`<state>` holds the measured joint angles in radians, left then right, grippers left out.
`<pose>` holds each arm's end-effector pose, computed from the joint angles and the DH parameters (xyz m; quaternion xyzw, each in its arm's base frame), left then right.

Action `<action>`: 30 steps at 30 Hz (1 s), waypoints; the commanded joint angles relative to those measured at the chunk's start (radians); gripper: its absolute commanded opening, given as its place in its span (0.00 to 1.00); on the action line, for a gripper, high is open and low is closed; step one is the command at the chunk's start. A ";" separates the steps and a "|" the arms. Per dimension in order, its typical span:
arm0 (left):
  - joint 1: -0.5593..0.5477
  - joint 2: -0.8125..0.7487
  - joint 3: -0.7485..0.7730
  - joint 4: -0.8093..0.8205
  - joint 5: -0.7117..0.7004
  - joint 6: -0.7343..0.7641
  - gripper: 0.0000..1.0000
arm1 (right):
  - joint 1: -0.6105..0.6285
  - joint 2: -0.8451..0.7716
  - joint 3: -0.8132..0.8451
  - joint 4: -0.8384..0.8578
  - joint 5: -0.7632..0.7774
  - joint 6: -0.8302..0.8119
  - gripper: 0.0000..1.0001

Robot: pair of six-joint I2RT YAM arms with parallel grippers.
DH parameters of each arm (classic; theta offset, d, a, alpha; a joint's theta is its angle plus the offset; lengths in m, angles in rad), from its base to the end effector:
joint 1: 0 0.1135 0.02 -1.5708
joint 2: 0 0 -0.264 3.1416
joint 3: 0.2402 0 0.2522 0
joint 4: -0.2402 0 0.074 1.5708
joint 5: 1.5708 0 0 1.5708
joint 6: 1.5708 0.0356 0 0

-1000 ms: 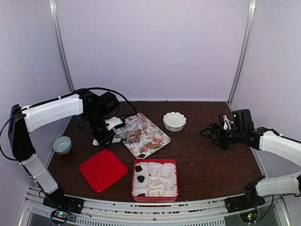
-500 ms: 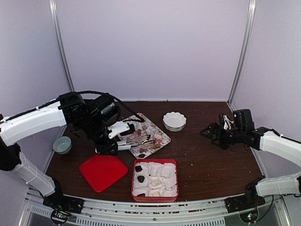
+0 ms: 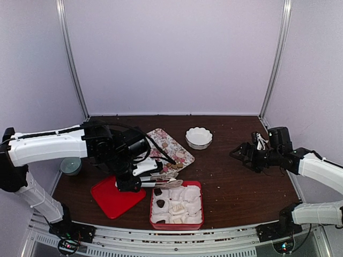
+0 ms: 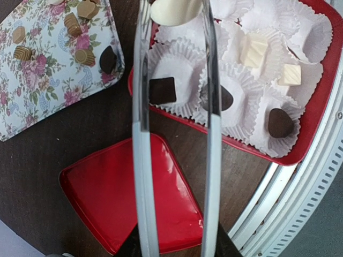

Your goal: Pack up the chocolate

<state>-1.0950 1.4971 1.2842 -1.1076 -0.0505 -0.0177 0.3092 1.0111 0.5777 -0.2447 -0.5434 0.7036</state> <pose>0.1298 -0.2479 0.2775 0.5061 0.8530 -0.0446 0.1192 0.1932 0.0810 0.2233 0.0567 0.8748 0.4134 0.2462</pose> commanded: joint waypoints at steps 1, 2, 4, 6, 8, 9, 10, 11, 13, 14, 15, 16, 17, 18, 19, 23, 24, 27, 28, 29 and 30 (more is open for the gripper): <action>-0.005 0.016 -0.003 0.088 -0.028 -0.003 0.17 | 0.007 -0.027 -0.011 -0.018 0.009 -0.013 1.00; -0.005 0.021 -0.005 0.091 -0.026 0.001 0.17 | 0.007 -0.029 -0.011 -0.021 0.011 -0.013 1.00; -0.006 0.029 -0.013 0.093 -0.030 0.007 0.18 | 0.007 -0.032 -0.012 -0.027 0.013 -0.013 1.00; -0.008 0.034 -0.021 0.094 -0.032 0.016 0.19 | 0.007 -0.034 -0.011 -0.029 0.014 -0.015 1.00; -0.008 0.035 -0.027 0.094 -0.031 0.021 0.20 | 0.007 -0.034 -0.011 -0.030 0.015 -0.013 1.00; -0.008 0.035 -0.030 0.095 -0.029 0.024 0.20 | 0.006 -0.033 -0.010 -0.030 0.016 -0.015 1.00; -0.009 0.034 -0.032 0.096 -0.026 0.026 0.21 | 0.007 -0.033 -0.010 -0.031 0.016 -0.014 1.00; -0.009 0.034 -0.034 0.095 -0.022 0.031 0.21 | 0.007 -0.033 -0.010 -0.030 0.016 -0.014 1.00; -0.011 0.034 -0.037 0.095 -0.019 0.035 0.21 | 0.007 -0.033 -0.012 -0.030 0.016 -0.013 1.00; -0.011 0.035 -0.039 0.095 -0.018 0.037 0.23 | 0.007 -0.032 -0.013 -0.030 0.016 -0.013 1.00; -0.011 0.037 -0.040 0.095 -0.015 0.040 0.24 | 0.007 -0.032 -0.012 -0.031 0.016 -0.013 1.00; -0.011 0.039 -0.041 0.095 -0.011 0.043 0.24 | 0.007 -0.032 -0.013 -0.030 0.015 -0.013 1.00; -0.011 0.039 -0.042 0.094 -0.009 0.045 0.25 | 0.007 -0.032 -0.012 -0.030 0.016 -0.013 1.00; -0.012 0.041 -0.041 0.093 -0.009 0.048 0.25 | 0.006 -0.032 -0.012 -0.031 0.016 -0.013 1.00; -0.011 0.041 -0.040 0.092 -0.008 0.049 0.26 | 0.007 -0.032 -0.011 -0.030 0.015 -0.014 1.00; -0.011 0.036 -0.037 0.083 -0.008 0.051 0.28 | 0.007 -0.027 -0.007 -0.030 0.016 -0.015 1.00; -0.011 0.033 -0.037 0.083 -0.009 0.050 0.29 | 0.007 -0.026 -0.007 -0.029 0.016 -0.014 1.00; -0.011 0.021 -0.036 0.079 -0.009 0.050 0.30 | 0.007 -0.021 -0.004 -0.027 0.014 -0.016 1.00; -0.011 0.019 -0.037 0.076 -0.011 0.050 0.30 | 0.006 -0.020 -0.004 -0.026 0.015 -0.016 1.00; -0.011 0.018 -0.037 0.074 -0.013 0.050 0.31 | 0.006 -0.019 -0.004 -0.025 0.013 -0.016 1.00; -0.011 0.015 -0.037 0.073 -0.015 0.051 0.32 | 0.006 -0.017 -0.002 -0.024 0.012 -0.017 1.00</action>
<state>-1.1015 1.5330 1.2503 -1.0447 -0.0677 0.0208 0.3092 0.9932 0.5751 -0.2741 -0.5423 0.7025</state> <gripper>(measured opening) 0.322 0.998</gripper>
